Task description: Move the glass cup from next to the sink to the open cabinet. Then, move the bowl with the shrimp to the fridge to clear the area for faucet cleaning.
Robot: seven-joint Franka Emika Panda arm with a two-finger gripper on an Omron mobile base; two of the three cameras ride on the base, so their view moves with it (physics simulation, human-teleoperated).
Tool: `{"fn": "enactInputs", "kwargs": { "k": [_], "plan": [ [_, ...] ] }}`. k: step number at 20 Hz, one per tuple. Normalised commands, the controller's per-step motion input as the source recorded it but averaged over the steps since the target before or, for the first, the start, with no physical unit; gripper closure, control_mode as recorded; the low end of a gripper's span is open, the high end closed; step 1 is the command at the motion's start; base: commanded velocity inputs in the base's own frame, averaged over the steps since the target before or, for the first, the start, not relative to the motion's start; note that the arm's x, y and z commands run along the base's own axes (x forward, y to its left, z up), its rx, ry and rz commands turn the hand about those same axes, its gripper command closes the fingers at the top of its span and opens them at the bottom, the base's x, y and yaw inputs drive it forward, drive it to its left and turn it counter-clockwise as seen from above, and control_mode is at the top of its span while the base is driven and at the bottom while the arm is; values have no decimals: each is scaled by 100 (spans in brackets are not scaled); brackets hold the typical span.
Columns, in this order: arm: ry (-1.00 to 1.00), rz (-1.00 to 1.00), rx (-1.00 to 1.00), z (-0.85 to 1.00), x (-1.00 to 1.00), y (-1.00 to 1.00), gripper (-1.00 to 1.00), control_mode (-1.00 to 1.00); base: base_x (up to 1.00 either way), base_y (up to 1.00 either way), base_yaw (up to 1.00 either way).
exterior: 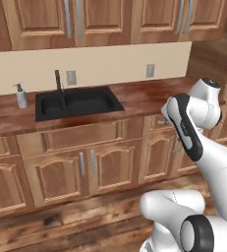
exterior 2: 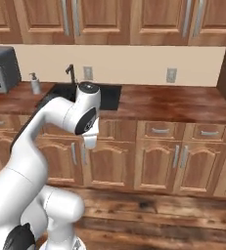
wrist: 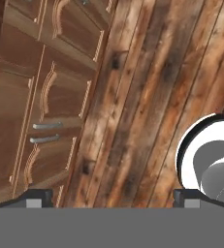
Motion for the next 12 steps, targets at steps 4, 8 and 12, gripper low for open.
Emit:
{"fn": "enactInputs", "kwargs": {
  "k": [4, 8, 12],
  "plan": [
    [0, 0, 0, 0, 0, 0, -100, 100, 58, 100, 8],
    [0, 0, 0, 0, 0, 0, -100, 100, 67, 100, 0],
    [0, 0, 0, 0, 0, 0, -100, 100, 66, 100, 0]
  ]
}}
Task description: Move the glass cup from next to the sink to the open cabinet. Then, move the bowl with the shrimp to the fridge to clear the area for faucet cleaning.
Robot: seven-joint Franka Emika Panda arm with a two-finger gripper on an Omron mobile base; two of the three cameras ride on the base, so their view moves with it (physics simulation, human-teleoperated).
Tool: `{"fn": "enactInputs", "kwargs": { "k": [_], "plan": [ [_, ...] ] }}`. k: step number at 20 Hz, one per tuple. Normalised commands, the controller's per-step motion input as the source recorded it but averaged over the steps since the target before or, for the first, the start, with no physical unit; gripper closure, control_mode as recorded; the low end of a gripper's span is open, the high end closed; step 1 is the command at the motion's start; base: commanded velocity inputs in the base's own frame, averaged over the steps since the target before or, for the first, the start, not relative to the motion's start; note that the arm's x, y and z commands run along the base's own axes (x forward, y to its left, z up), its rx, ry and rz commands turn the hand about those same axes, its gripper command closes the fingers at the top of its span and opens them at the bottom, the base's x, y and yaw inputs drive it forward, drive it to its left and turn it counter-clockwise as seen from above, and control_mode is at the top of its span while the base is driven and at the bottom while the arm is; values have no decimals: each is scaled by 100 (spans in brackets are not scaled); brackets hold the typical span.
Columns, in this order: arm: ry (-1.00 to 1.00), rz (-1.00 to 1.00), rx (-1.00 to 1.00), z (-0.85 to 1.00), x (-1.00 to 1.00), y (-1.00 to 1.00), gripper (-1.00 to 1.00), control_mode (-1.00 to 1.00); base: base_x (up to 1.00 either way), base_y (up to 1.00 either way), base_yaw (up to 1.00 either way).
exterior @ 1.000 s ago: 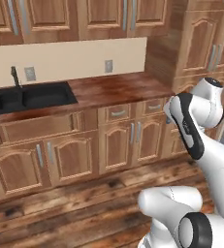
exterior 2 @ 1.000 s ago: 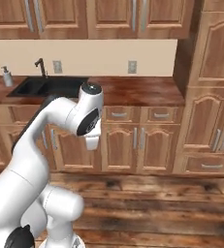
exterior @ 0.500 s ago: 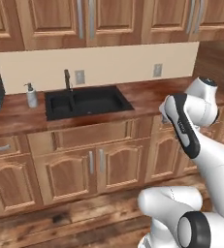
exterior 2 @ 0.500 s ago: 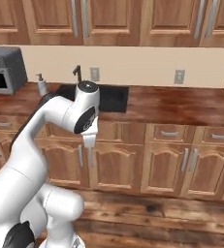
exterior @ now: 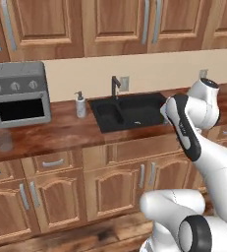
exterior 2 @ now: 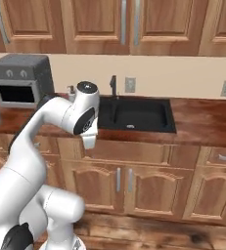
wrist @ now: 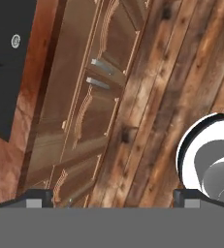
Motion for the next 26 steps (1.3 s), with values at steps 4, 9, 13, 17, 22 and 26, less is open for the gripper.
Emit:
{"fn": "enactInputs", "kwargs": {
  "k": [4, 9, 13, 17, 22, 26],
  "plan": [
    [0, 0, 0, 0, 0, 0, -100, 100, 67, 100, 0],
    [0, 0, 0, 0, 0, 0, -100, 100, 76, 100, 0],
    [0, 0, 0, 0, 0, 0, -100, 100, 71, 100, 0],
    [0, 0, 0, 0, 0, 0, -100, 100, 48, 100, 0],
    [5, 7, -7, -25, 23, 2, -100, -100, 14, 25, 0],
    [34, 42, -14, -76, 33, 13, -100, -100, 0, 0, 0]
  ]
}}
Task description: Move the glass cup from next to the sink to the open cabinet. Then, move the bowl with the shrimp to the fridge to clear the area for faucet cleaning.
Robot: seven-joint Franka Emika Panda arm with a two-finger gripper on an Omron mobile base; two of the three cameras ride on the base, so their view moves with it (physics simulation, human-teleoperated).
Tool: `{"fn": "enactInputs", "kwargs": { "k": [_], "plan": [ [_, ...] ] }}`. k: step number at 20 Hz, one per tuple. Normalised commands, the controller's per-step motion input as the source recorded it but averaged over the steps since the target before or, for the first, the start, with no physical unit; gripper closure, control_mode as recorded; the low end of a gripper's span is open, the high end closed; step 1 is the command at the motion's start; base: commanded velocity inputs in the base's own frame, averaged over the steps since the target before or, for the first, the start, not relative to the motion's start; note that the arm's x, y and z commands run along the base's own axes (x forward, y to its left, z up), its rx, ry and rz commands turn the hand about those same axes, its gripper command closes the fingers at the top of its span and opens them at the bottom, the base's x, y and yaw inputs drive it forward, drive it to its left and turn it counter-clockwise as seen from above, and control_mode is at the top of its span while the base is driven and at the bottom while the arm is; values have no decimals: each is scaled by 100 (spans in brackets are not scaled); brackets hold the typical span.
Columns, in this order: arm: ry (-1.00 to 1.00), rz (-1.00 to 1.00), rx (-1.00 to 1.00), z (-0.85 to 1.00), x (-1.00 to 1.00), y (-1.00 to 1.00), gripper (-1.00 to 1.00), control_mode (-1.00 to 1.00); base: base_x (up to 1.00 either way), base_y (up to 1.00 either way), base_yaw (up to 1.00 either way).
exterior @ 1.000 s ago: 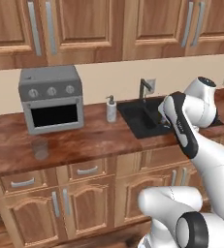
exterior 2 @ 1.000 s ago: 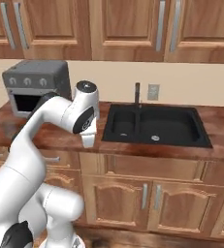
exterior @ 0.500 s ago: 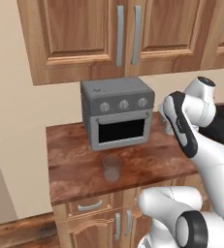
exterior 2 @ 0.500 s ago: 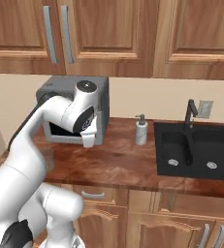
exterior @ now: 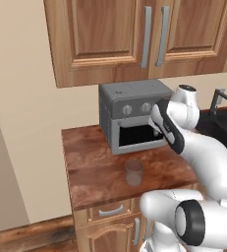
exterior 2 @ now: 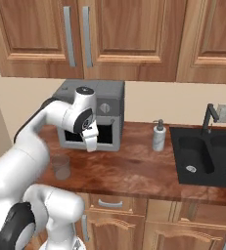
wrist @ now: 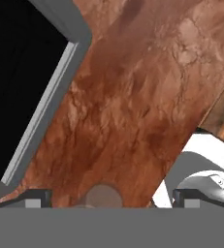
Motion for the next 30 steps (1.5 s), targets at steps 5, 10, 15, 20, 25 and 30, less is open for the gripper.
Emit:
{"fn": "enactInputs", "kwargs": {
  "k": [5, 10, 15, 20, 25, 30],
  "plan": [
    [31, 51, 1, -80, 31, 9, -100, -100, 0, 0, 0],
    [-2, 52, 14, -52, 10, 7, -100, -100, 0, 0, 0],
    [-30, 39, 8, -25, 0, 33, -100, -100, 0, 0, 0],
    [-15, 18, -4, 0, 0, 55, -100, -100, 0, 0, 0],
    [5, 10, -8, -8, -2, 46, -100, -100, 0, 0, 0],
    [7, 6, -12, -33, -7, 29, -100, -100, 0, 0, 0]
  ]
}}
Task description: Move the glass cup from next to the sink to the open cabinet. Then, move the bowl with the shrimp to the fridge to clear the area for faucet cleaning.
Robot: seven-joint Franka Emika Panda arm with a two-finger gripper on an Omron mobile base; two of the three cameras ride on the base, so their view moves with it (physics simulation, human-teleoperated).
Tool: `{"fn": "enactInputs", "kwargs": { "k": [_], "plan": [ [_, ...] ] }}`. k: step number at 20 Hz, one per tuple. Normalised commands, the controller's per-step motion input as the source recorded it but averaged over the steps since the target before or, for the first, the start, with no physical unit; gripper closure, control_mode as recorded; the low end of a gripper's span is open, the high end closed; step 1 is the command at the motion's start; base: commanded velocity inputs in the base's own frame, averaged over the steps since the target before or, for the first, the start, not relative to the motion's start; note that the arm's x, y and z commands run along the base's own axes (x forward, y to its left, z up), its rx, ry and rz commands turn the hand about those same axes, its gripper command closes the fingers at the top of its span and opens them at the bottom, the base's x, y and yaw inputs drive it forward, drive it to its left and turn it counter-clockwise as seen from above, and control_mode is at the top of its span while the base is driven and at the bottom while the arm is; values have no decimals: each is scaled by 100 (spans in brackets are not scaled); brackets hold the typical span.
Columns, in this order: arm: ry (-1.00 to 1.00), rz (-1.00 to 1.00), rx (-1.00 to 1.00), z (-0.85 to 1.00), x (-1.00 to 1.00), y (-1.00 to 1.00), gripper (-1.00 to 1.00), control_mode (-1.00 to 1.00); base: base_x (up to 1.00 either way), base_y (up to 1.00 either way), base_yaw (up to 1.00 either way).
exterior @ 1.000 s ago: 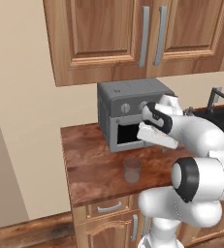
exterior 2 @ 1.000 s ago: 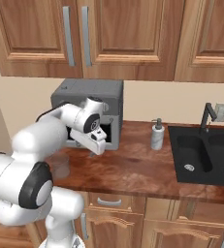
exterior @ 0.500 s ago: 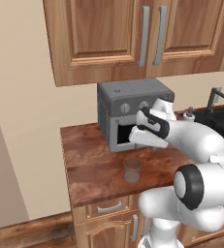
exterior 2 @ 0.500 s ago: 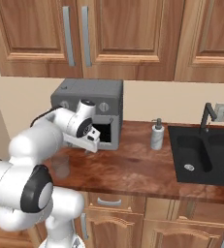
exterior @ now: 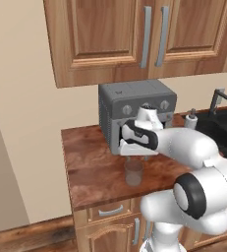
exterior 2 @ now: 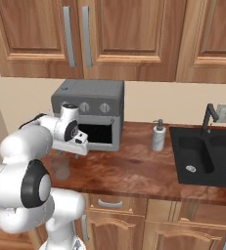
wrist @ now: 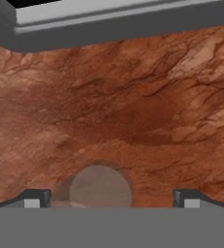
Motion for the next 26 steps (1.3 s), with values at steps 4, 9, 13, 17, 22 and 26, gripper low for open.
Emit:
{"fn": "enactInputs", "kwargs": {
  "k": [4, 9, 13, 17, 22, 26],
  "plan": [
    [5, 3, -10, -47, -13, 4, -100, -100, 0, 0, 0],
    [4, 2, -5, -34, -13, 0, -100, -100, 0, 0, 0],
    [-19, 0, 5, 37, -42, -9, -100, -100, 0, 0, 0],
    [-7, 0, 1, 13, -12, -1, -100, -100, 0, 0, 0],
    [0, 0, 0, -8, -23, -11, -100, -100, 0, 0, 0],
    [-1, 1, 3, 0, -24, -23, -100, -100, 0, 0, 0]
  ]
}}
